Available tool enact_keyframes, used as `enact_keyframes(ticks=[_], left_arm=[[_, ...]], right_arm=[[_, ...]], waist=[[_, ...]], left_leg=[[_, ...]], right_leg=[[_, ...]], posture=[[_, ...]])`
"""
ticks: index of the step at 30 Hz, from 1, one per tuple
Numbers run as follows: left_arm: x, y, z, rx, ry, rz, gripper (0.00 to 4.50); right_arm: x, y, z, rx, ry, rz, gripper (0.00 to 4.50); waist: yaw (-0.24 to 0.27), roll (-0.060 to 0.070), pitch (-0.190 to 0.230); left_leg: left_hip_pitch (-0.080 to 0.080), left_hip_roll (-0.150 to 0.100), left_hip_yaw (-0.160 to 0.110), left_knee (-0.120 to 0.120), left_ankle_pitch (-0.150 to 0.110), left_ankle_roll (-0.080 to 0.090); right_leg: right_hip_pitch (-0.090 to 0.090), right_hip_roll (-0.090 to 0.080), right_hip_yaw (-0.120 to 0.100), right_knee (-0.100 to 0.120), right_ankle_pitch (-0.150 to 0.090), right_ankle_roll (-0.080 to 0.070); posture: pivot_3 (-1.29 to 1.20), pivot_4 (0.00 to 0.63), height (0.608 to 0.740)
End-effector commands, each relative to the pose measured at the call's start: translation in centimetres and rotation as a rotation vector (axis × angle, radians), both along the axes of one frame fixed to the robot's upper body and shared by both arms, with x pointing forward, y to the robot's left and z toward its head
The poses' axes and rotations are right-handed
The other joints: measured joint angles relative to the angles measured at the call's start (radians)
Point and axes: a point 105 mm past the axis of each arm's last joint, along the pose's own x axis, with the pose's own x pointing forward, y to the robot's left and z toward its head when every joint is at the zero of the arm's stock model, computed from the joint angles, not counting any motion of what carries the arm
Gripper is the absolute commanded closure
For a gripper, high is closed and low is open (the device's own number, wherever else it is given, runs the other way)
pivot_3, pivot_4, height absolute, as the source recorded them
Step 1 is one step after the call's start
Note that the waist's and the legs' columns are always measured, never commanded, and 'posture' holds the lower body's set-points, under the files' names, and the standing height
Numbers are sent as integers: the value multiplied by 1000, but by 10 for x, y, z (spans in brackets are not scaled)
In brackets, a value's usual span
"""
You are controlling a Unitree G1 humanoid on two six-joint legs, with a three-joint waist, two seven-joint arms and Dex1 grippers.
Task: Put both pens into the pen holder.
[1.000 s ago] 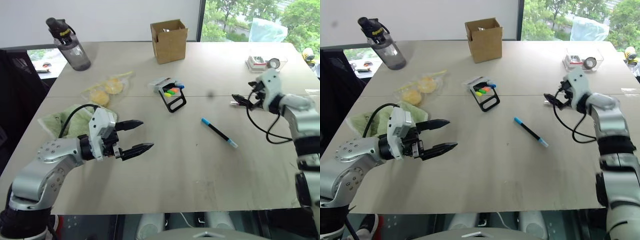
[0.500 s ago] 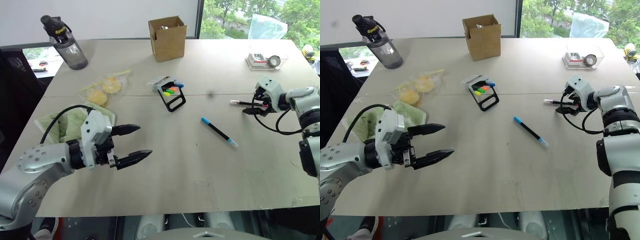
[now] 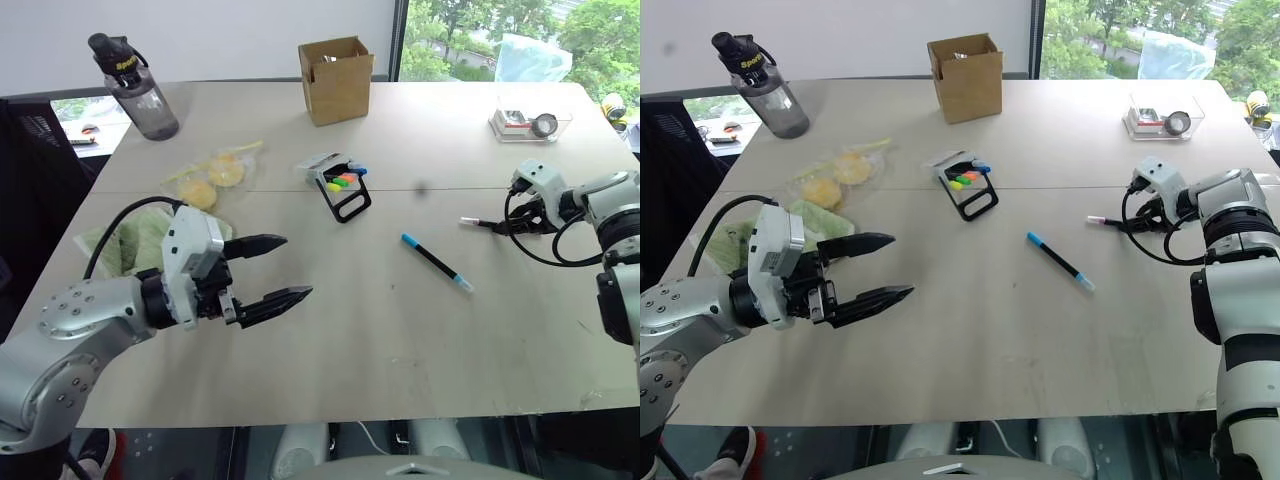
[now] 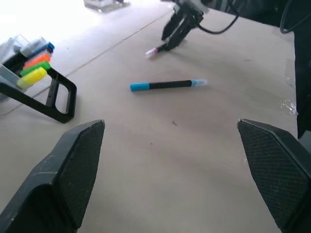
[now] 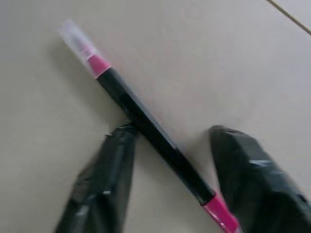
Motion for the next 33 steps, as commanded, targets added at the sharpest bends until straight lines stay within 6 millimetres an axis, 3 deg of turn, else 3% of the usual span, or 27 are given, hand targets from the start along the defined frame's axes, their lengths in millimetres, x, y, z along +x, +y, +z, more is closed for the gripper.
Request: enact_keyframes(ticks=[1,3,10,15,17,21,26,29,33], left_arm=[[-4,-5,5,-15,-18,-23,0],[-4,-6,6,-27,-20,-25,0],[-1,-9,8,-78,-19,-37,0],[5,-17,12,-246,4,-29,0],[17,-21,13,-356,25,34,0],[40,-38,5,-540,135,113,0],[55,-61,24,-763,192,20,0],[63,-78,23,-756,228,-49,0],[68,-91,25,-737,236,-123,0]], right_arm=[[-7,-15,-8,-47,40,-47,3546],[-9,-16,-10,-51,51,-44,4472],[-12,-15,-10,-18,72,-35,4472],[-6,15,16,182,10,66,4472],[-8,34,33,308,-37,154,4472],[-60,90,71,575,-72,362,4472],[-123,134,64,673,-40,434,4472],[-144,153,61,726,-42,442,4472],[-156,168,66,755,-63,444,4472]], waist=[[1,0,0],[2,0,1],[2,0,1],[0,1,1],[1,2,2],[8,2,2],[18,2,2],[24,1,2],[24,1,2]], left_leg=[[2,-1,0,0,0,0],[7,-2,0,0,0,0],[10,-2,-2,-2,0,0],[9,-2,-2,-2,0,0],[9,-1,-1,-2,0,0],[8,0,-3,-3,0,0],[6,1,-9,-3,0,0],[7,0,-9,-2,-1,1],[8,-3,-9,-1,0,1]], right_leg=[[2,-1,0,0,0,0],[8,-1,0,0,0,0],[10,-1,0,0,0,0],[10,-1,-1,-1,0,0],[9,-1,0,-1,0,0],[9,-2,-2,0,0,1],[8,-1,-7,0,0,1],[9,-1,-7,1,0,1],[10,1,-5,1,0,0]], posture=[[0,150,736],[0,150,736],[0,150,736],[0,150,736],[0,150,736],[0,150,736],[0,150,736],[0,150,736],[0,150,736]])
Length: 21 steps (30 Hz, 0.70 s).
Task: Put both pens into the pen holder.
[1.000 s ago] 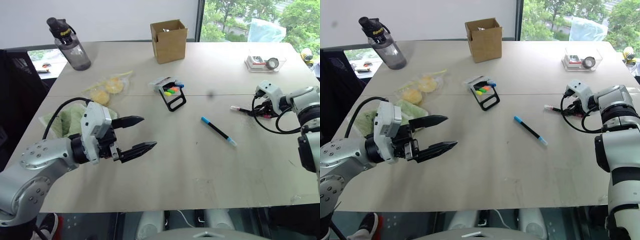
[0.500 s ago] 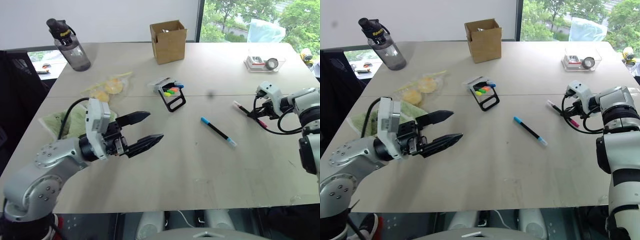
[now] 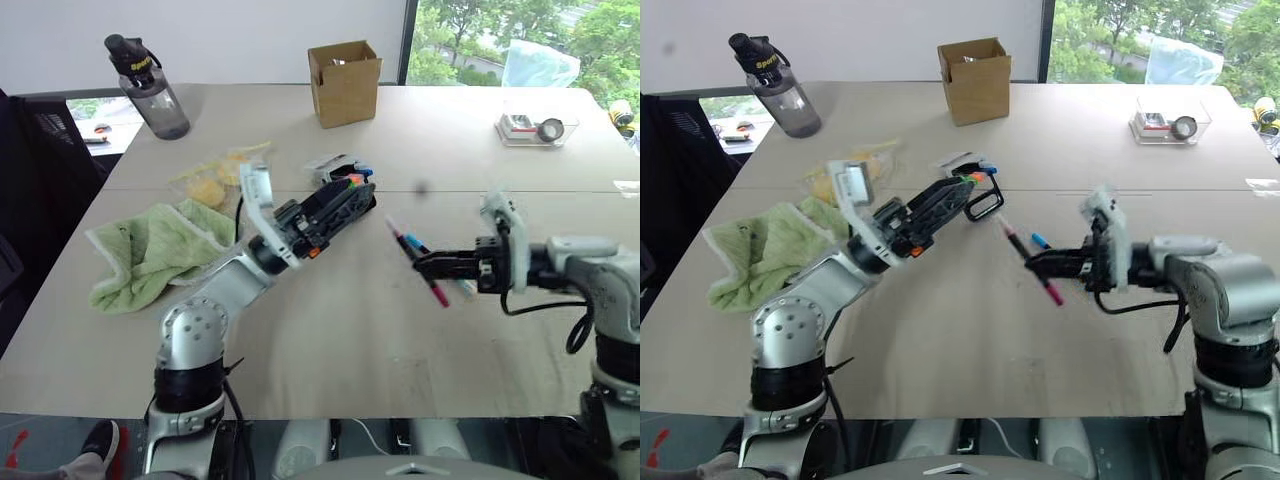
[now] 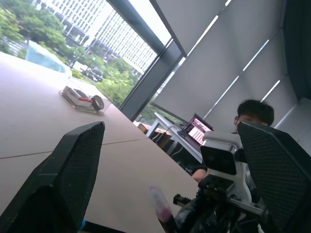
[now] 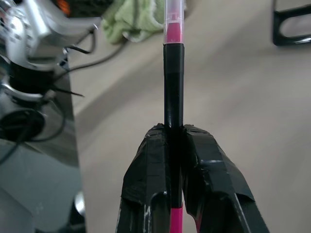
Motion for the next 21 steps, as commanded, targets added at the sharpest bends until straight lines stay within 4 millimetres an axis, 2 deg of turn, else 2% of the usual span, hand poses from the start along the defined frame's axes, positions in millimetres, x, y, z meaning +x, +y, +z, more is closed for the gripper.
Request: enact_keyframes(ticks=[1,8,17,20,21], left_arm=[[-1,-10,7,4,-49,-66,0],[-7,-15,4,-13,-39,-139,0],[-12,-15,5,-62,-29,-165,0],[-13,-13,5,-73,-25,-170,834],[-14,-13,5,-72,-26,-174,1249]], right_arm=[[-6,5,16,25,-67,-26,4472],[-2,12,35,112,-93,-65,4472],[-2,26,43,157,-98,-38,4472],[-2,28,44,160,-99,-28,4500],[-2,29,45,161,-99,-25,4500]], waist=[[1,0,0],[0,0,0],[-1,0,0],[-2,0,0],[-2,0,0]], left_leg=[[0,0,0,0,0,0],[-1,1,0,0,0,0],[-1,1,0,0,-1,2],[-1,1,-1,0,-1,2],[-1,1,-1,0,-1,2]], right_leg=[[0,3,0,0,0,0],[0,6,1,-1,0,0],[0,7,2,-1,0,0],[0,7,2,-1,0,0],[0,7,2,-1,0,0]], posture=[[0,150,736],[0,150,736],[0,150,736],[0,150,736],[0,150,736]])
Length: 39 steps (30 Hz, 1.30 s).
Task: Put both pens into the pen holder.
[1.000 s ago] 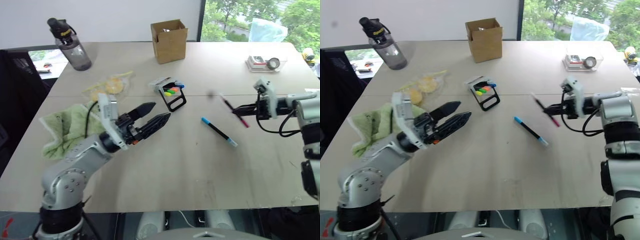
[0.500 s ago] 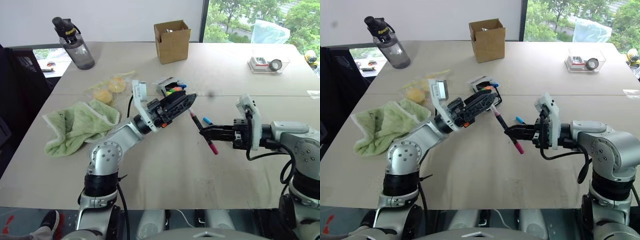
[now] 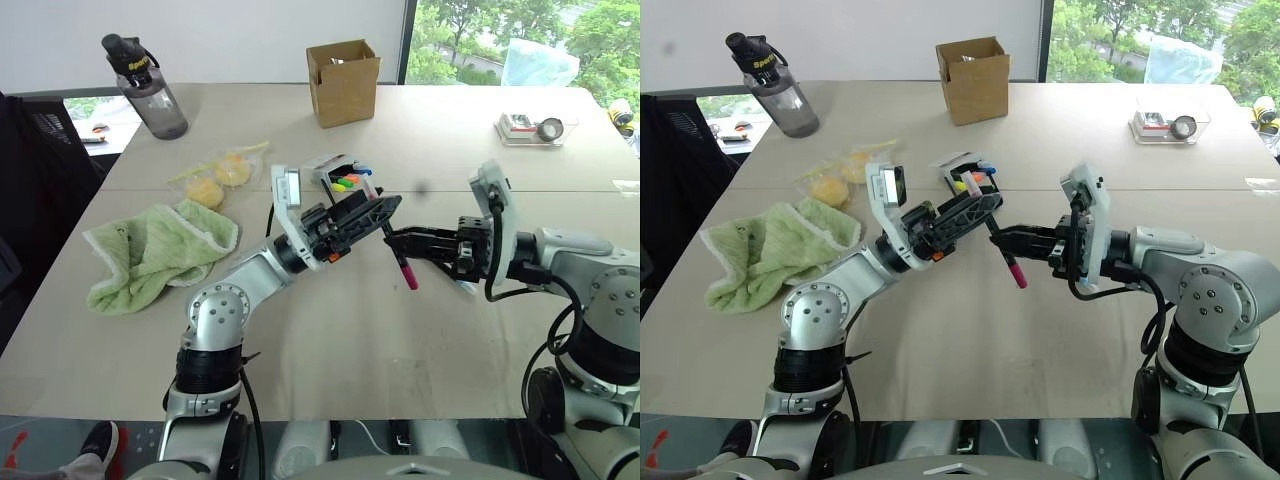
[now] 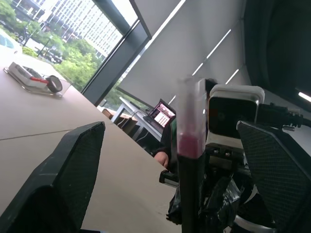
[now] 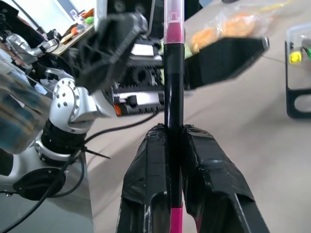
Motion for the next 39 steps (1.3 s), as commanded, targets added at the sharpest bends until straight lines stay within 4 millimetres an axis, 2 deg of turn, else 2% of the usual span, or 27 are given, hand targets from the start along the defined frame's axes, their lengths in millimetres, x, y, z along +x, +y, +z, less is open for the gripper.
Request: enact_keyframes(ticks=[1,3,4,7,12,14,16,21,27,30,35,39], left_arm=[[-9,2,10,-33,-41,-25,1911],[-9,2,10,-33,-42,-27,2485],[-9,2,10,-33,-41,-26,3152],[-9,2,9,-32,-42,-26,4432],[-4,1,9,4,-52,10,4474],[-3,3,9,8,-53,14,4500],[-3,4,9,11,-53,12,4500],[2,9,13,16,-59,32,4500],[9,17,20,36,-91,81,4500],[13,22,25,56,-121,129,4500],[22,33,35,213,-318,307,4500],[23,25,36,378,-545,382,4500]], right_arm=[[-2,3,9,15,-34,23,4500],[-1,5,11,18,-36,29,4500],[-1,5,11,19,-37,32,4500],[-1,6,12,22,-37,37,4500],[-1,7,13,29,-46,41,4500],[-1,7,14,37,-56,36,3550],[1,6,13,39,-60,23,3004],[8,1,11,33,-57,-40,617],[8,-18,0,22,-22,-113,617],[8,-38,-7,35,-19,-193,617],[-4,-76,-15,54,-127,-336,617],[-21,-95,-27,22,-168,-363,617]], waist=[[0,0,0],[0,0,0],[0,0,0],[-1,0,0],[-3,0,0],[-4,0,0],[-8,0,0],[-13,0,0],[-15,-1,1],[-14,-1,1],[-12,-2,1],[-8,-2,2]], left_leg=[[0,0,0,0,0,0],[0,0,0,0,0,0],[0,0,0,0,0,0],[0,0,0,0,0,0],[0,0,0,0,0,1],[0,0,0,0,0,1],[0,0,0,0,-1,1],[-1,0,0,-1,-1,1],[-2,1,-1,-1,-1,1],[-3,1,-1,-1,-1,1],[-4,0,-2,-2,-1,1],[-4,1,-2,-3,-1,1]], right_leg=[[0,0,0,0,0,0],[0,0,0,0,0,0],[0,0,0,0,0,0],[0,0,0,0,0,0],[0,0,0,0,0,0],[0,0,0,0,0,0],[0,0,0,0,0,0],[0,0,0,-1,0,0],[-1,0,-1,-2,0,0],[-1,0,-1,-4,0,0],[-1,1,-1,-5,0,1],[-1,2,-1,-7,0,1]], posture=[[0,150,736],[0,150,736],[0,150,736],[0,150,736],[0,150,736],[0,150,736],[0,150,736],[0,150,736],[0,150,736],[0,150,736],[0,150,736],[0,150,736]])
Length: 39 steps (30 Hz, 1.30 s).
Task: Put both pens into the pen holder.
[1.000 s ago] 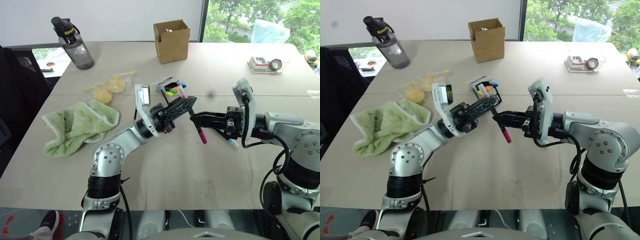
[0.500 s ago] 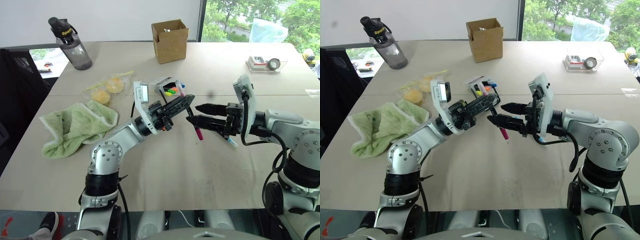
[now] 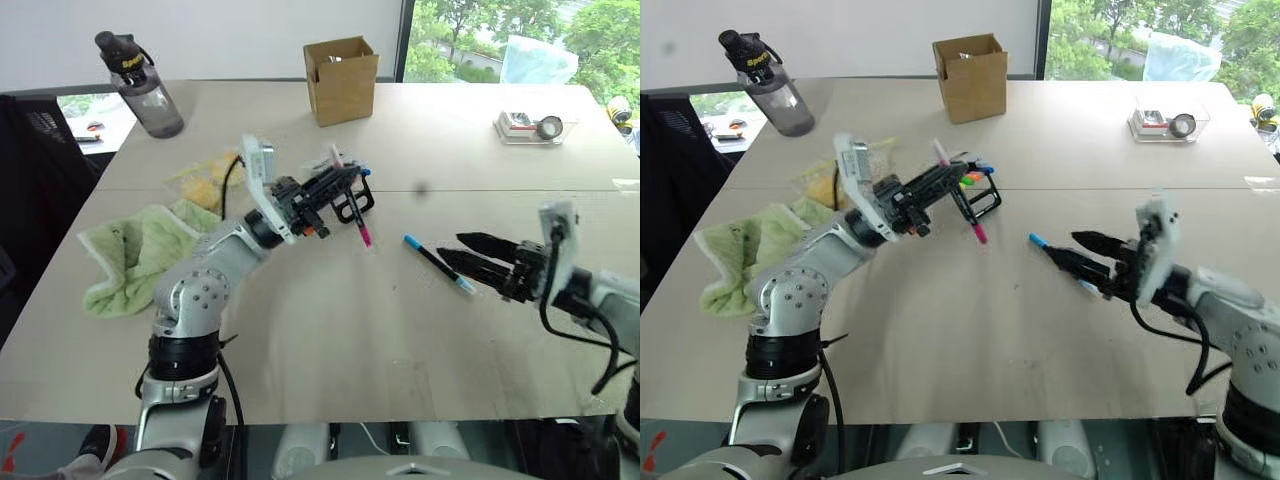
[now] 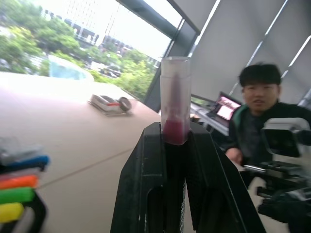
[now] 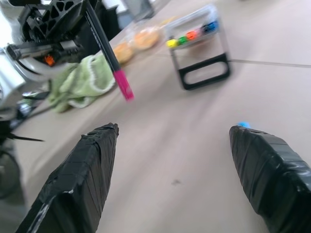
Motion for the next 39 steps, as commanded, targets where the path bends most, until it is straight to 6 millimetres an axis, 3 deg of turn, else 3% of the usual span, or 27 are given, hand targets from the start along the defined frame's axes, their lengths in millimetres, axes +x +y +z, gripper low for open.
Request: enact_keyframes(ticks=[1,4,8,11,13,24,39], left_arm=[[-8,-18,21,143,-300,53,4500],[-11,-34,25,247,-504,107,4500],[-20,-55,33,409,-846,175,4500],[-23,-61,40,449,-1004,224,4500],[-20,-62,34,538,-1088,261,4500],[10,-51,-6,681,-1037,318,4500],[28,-55,-19,692,-1039,299,4500]], right_arm=[[-15,-9,17,0,-142,13,617],[-20,-14,23,44,-187,14,617],[-28,-17,6,-34,-160,42,617],[-32,-20,-2,-80,-147,61,617],[-32,-24,-2,-79,-154,58,617],[-22,-36,5,-93,-213,27,617],[-10,-37,23,-208,-451,-38,617]], waist=[[0,0,0],[3,-1,0],[14,-1,1],[16,-1,1],[13,-1,1],[16,-1,1],[15,-1,1]], left_leg=[[0,0,0,0,0,0],[0,0,2,0,0,0],[2,0,3,0,0,1],[2,1,3,0,0,1],[2,2,4,0,0,1],[4,3,6,0,0,1],[5,3,7,0,0,1]], right_leg=[[0,0,0,0,0,0],[0,0,2,-1,0,0],[1,0,3,-1,0,0],[1,1,3,-1,0,0],[1,1,4,-2,0,0],[1,1,4,0,0,0],[1,1,4,3,0,0]], posture=[[0,150,736],[0,150,736],[0,150,736],[0,150,736],[0,150,736],[0,150,736],[0,150,736]])
